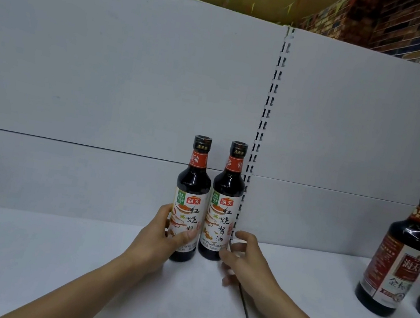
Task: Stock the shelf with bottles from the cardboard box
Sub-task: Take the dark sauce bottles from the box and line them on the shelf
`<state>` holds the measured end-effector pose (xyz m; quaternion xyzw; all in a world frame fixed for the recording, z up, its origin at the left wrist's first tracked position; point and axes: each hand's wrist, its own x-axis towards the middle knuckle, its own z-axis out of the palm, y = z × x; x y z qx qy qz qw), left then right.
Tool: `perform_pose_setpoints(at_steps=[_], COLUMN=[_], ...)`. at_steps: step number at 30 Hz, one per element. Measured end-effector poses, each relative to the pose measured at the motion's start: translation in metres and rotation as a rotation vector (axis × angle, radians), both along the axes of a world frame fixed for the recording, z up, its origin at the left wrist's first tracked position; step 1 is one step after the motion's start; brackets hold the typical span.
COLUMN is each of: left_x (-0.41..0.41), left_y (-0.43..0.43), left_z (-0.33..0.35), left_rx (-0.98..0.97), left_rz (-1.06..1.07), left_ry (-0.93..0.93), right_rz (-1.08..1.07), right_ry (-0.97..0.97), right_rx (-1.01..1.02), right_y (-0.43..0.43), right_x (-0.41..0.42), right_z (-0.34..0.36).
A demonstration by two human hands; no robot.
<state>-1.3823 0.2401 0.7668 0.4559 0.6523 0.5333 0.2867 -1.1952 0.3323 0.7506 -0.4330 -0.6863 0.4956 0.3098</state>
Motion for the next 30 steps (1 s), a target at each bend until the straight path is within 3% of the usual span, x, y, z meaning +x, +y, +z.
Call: perform_pose_setpoints(at_steps=[10, 30], left_x=[-0.002, -0.003], left_y=[0.014, 0.018], left_z=[-0.003, -0.012], left_rx=[0.056, 0.031], left_rz=[0.044, 0.029], left_ry=[0.087, 0.138], right_rz=[0.135, 0.166], right_ry=[-0.075, -0.111], right_rx=[0.104, 0.192], right_y=[0.017, 0.020], right_x=[-0.005, -0.005], right_z=[0.000, -0.004])
